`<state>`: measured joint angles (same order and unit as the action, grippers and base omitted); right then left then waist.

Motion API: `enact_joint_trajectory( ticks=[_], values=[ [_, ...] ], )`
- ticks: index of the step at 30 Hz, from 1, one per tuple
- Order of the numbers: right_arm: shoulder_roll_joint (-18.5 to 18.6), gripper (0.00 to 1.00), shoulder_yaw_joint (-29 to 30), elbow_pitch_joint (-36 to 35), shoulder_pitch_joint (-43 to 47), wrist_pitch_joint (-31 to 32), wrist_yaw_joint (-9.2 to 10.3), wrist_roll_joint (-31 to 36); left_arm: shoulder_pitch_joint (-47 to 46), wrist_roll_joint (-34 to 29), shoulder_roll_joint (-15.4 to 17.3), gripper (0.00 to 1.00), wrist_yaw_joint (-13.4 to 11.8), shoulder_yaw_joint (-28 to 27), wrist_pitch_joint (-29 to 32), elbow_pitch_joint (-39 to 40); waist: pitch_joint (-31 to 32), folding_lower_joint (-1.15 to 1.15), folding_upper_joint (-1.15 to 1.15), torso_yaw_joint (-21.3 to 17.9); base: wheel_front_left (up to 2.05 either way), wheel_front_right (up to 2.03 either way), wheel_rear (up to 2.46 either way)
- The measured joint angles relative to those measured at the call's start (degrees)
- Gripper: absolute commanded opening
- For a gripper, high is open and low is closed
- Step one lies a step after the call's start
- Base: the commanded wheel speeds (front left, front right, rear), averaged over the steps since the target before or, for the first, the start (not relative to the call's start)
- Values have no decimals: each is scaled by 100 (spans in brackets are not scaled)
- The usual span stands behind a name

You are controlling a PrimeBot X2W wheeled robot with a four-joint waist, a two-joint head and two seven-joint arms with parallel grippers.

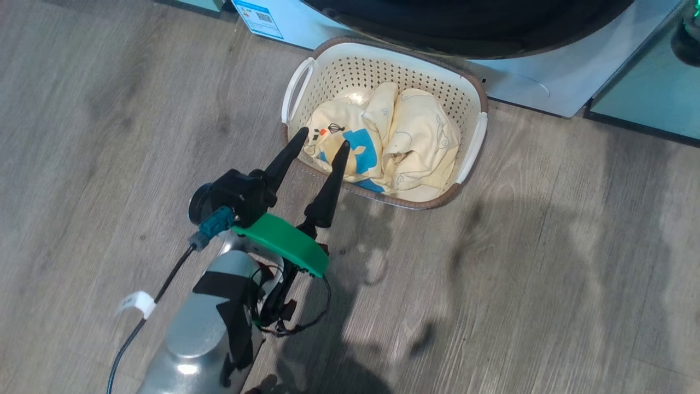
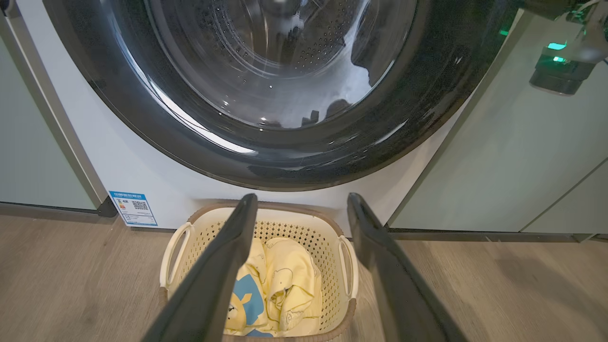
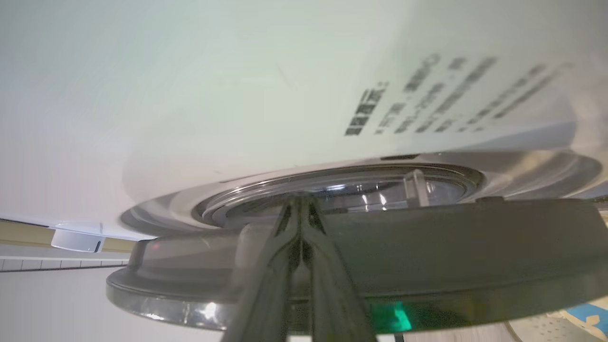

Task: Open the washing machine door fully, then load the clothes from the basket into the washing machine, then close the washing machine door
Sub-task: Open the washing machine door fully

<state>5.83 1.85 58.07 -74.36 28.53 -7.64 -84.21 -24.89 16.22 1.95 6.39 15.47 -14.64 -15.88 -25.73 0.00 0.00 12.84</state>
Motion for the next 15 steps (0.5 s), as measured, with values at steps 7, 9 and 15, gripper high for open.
enact_joint_trajectory(
  ticks=[7, 9, 15],
  values=[
    [19, 0, -76, -2, 45, 338, 0, -3, -1, -1, 0, 100, -15, -2, 0, -8, 62, 0, 0, -38, 0, 0, 0],
    [18, 0, -98, -45, 121, 430, 0, -26, -1, -1, 0, 100, -35, -4, 0, -8, 86, 0, 0, -53, 0, 0, 0],
    [8, 0, -213, -252, 382, 838, 0, -160, 1, -2, 1, 100, -52, -24, 0, -11, 170, 0, 0, -105, 0, 0, 0]
  ],
)
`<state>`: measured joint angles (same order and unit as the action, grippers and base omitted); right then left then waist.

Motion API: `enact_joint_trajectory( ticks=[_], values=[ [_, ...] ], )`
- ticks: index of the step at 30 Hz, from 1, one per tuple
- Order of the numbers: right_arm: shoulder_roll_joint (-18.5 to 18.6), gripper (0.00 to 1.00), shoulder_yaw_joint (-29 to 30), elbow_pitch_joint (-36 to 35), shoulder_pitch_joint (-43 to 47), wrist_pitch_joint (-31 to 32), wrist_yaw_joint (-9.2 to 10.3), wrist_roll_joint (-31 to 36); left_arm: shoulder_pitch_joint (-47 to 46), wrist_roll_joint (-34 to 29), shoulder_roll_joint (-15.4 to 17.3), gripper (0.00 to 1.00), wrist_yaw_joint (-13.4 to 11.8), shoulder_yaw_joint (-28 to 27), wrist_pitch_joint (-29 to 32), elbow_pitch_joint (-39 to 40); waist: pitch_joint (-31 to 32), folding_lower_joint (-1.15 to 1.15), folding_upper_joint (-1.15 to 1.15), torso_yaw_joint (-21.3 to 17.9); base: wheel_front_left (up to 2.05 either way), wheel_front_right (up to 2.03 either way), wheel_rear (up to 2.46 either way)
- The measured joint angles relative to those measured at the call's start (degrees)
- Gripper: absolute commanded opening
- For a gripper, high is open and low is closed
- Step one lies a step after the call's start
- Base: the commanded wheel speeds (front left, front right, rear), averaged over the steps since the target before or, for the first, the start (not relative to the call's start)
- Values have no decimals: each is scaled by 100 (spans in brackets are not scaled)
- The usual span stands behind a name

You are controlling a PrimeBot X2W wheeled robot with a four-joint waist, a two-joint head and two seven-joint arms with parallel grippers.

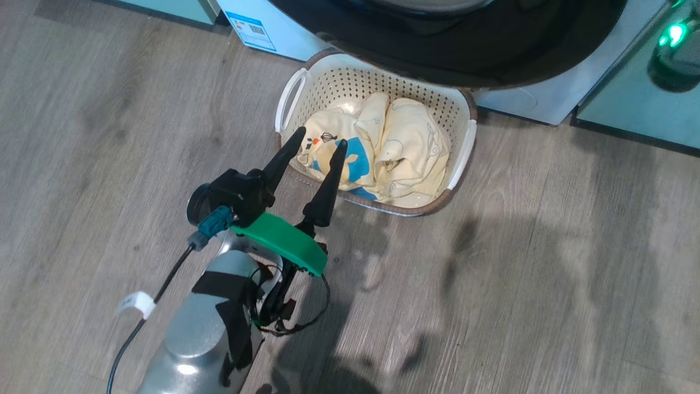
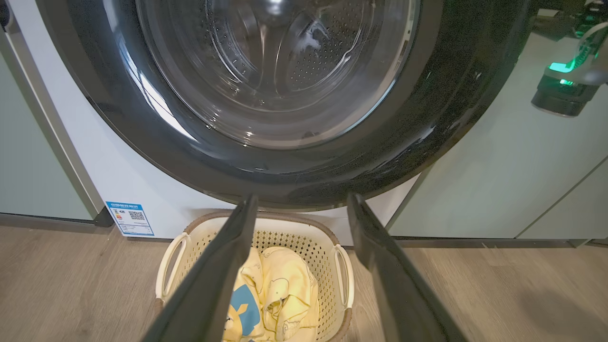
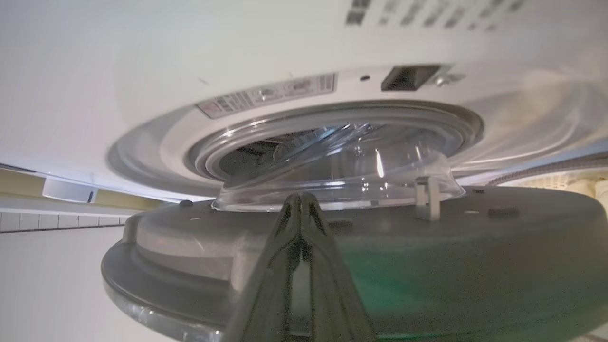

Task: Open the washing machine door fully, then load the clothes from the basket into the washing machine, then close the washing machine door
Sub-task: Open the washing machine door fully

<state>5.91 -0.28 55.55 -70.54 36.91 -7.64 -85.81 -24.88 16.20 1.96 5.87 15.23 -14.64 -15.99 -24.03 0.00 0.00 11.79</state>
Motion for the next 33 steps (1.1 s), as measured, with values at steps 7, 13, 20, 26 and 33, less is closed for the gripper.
enact_joint_trajectory(
  ticks=[7, 13, 20, 26, 33],
  values=[
    [-82, 0, -75, -292, 419, 322, 0, -137, 7, -1, 0, 100, 0, -25, 0, -15, 134, 0, 0, -56, 0, 0, 0],
    [-111, 0, -194, -626, 849, 578, 0, -304, 70, -8, 0, 100, 0, -76, 0, -30, 301, 0, 0, -104, 0, 0, 0],
    [-129, 0, -389, -995, 1284, 711, 0, -497, 250, -52, 1, 100, 1, -187, 0, -102, 468, 0, 0, -158, 0, 0, 0],
    [-136, 0, -802, -1413, 1689, 773, 0, -902, 254, -58, 1, 100, 2, -212, 0, -121, 611, 0, 0, -203, 0, 0, 0],
    [-155, 0, -1459, -1904, 2118, 705, 0, -1313, 351, -58, 1, 100, 5, -226, 0, -169, 790, 0, 0, -234, 0, 0, 0]
  ],
)
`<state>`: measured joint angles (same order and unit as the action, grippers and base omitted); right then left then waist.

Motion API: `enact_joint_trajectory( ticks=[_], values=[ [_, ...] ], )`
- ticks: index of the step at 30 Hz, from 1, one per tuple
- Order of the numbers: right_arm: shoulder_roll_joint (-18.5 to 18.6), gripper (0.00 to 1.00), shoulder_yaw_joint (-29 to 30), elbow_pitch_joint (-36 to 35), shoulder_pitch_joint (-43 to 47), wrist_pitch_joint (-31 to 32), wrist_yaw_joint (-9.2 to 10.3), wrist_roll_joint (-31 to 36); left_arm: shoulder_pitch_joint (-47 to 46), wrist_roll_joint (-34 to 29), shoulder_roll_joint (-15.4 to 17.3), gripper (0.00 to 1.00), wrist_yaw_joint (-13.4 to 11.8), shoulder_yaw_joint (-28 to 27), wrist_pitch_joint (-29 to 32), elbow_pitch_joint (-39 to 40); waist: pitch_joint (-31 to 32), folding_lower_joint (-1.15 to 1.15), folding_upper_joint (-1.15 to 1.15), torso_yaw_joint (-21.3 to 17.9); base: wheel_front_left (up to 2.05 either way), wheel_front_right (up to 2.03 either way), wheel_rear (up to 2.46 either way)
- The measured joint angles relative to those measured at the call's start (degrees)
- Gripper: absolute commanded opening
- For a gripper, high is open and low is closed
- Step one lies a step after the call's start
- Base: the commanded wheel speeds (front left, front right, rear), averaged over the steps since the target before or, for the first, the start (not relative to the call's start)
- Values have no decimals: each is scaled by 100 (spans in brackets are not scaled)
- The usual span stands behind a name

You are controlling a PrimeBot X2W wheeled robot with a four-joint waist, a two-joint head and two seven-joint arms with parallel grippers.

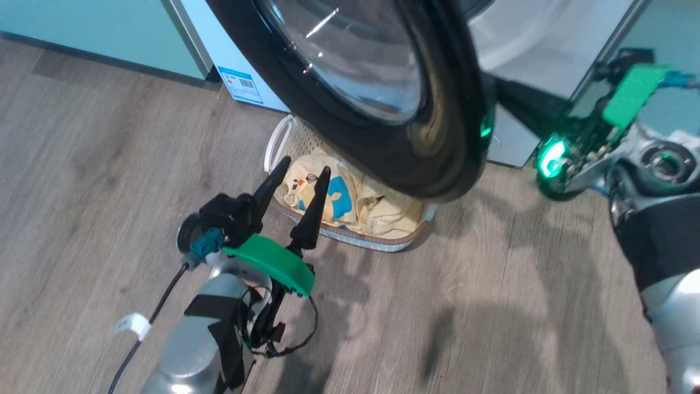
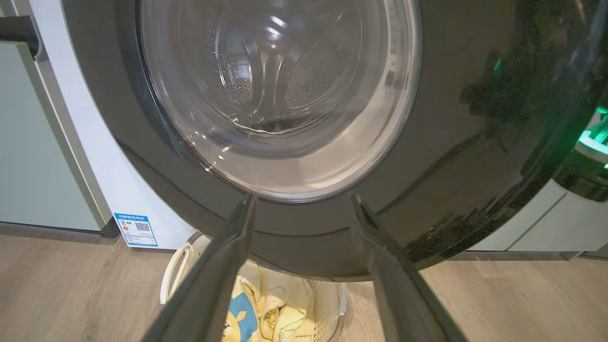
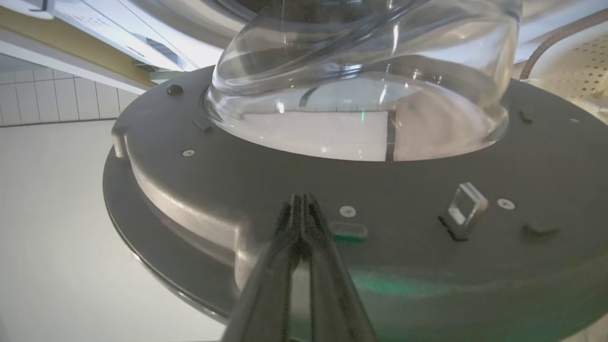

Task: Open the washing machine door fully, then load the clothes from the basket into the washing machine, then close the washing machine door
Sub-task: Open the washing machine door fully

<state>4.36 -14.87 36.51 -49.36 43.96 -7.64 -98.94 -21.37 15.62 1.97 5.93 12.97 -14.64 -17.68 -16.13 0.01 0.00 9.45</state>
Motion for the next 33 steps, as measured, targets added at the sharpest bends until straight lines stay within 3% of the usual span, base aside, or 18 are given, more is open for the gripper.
enact_joint_trajectory(
  ticks=[20, 33],
  values=[
    [-25, 0, -1525, -1095, 857, -534, 0, -964, 245, -1, 1, 100, 47, -43, 0, -71, 367, 0, 0, 81, 0, 0, 0],
    [-32, 0, -1851, -1140, 914, -783, 0, -1151, 276, -1, 2, 100, 47, -104, 0, -89, 397, -1, 0, 67, 0, 0, 0]
  ],
)
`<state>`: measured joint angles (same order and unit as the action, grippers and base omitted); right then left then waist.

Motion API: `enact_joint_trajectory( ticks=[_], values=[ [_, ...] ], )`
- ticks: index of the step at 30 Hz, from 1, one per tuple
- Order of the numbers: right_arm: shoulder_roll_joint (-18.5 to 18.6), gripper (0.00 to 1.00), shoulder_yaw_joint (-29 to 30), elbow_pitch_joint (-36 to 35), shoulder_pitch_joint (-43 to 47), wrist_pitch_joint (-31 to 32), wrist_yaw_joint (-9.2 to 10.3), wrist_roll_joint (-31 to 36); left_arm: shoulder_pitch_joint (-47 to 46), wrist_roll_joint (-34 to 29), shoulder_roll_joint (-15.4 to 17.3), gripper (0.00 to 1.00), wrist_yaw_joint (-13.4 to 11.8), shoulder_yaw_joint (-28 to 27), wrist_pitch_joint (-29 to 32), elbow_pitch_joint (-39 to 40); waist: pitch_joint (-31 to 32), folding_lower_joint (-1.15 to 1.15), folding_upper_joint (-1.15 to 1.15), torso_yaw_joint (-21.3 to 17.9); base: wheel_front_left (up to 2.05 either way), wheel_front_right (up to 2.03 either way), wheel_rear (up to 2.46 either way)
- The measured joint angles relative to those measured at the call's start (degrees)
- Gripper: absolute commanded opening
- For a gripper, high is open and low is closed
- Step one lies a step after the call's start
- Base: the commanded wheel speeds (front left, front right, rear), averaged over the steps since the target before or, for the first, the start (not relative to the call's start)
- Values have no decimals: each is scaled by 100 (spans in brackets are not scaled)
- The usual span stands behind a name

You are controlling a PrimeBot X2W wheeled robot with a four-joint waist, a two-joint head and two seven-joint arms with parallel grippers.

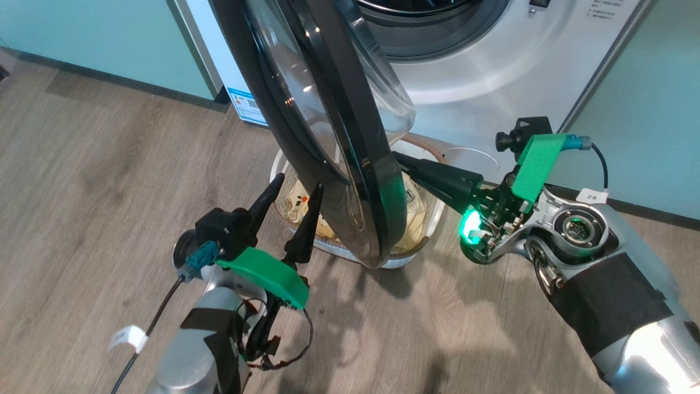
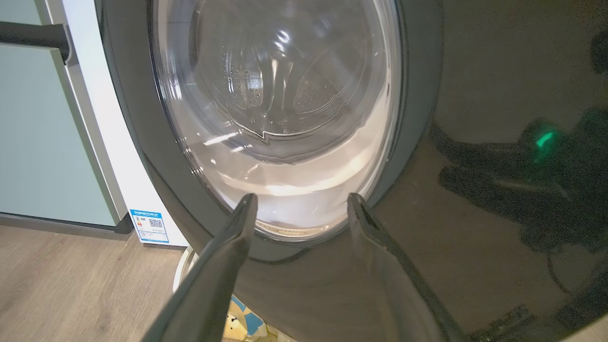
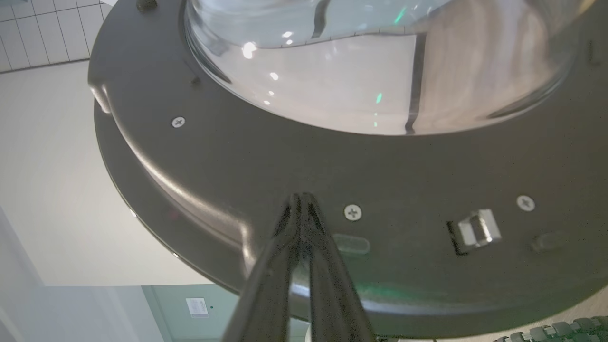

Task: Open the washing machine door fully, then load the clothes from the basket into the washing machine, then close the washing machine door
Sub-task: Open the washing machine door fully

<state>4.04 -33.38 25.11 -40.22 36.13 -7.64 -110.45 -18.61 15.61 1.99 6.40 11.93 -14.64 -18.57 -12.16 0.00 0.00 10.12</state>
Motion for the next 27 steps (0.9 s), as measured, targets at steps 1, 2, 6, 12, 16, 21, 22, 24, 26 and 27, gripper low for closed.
enact_joint_trajectory(
  ticks=[1, 2, 6, 12, 16, 21, 22, 24, 26, 27],
  values=[
    [0, 0, 0, 2, 0, -18, 0, 0, 1, 0, 0, 100, 0, -8, 0, 0, 3, 0, 0, -3, 0, 0, 0],
    [-1, 0, 1, 3, 0, -47, 0, -1, 1, 0, 0, 100, 0, -10, 0, 0, 6, 0, 0, -7, 0, 0, 0],
    [-1, 0, 18, 8, 1, -132, 0, -1, 4, 0, 0, 100, 0, -22, 0, 0, 21, 0, 0, -27, 0, 0, 0],
    [0, 0, 214, -3, 25, -445, 0, 33, 69, -2, 0, 100, 0, -60, 0, 0, 40, 0, 0, -79, 0, 0, 0],
    [3, 0, 386, -98, 101, -726, 0, 211, 81, -8, 0, 100, 0, -75, 0, 0, 48, 0, 0, -108, 0, 0, 0],
    [14, 100, 716, -380, 275, -1265, 0, 547, 81, -8, 0, 100, 0, -118, 0, 0, 58, 0, 0, -171, 0, 0, 0],
    [18, 100, 760, -427, 293, -1373, 0, 651, 81, -8, 0, 100, 0, -125, 0, 0, 58, 0, 0, -186, 0, 0, 0],
    [19, 100, 858, -543, 353, -1606, 0, 832, 81, -8, 0, 100, 0, -153, 0, 2, 49, 0, 0, -214, 0, 0, 0],
    [19, 100, 927, -634, 385, -1825, 0, 1042, 81, -8, 0, 100, 0, -185, 0, 2, 41, 0, 0, -235, 0, 0, 0],
    [19, 100, 949, -699, 392, -1933, 0, 1138, 81, -8, 0, 100, 0, -199, 0, 2, 36, 0, 0, -244, 0, 0, 0]
  ],
)
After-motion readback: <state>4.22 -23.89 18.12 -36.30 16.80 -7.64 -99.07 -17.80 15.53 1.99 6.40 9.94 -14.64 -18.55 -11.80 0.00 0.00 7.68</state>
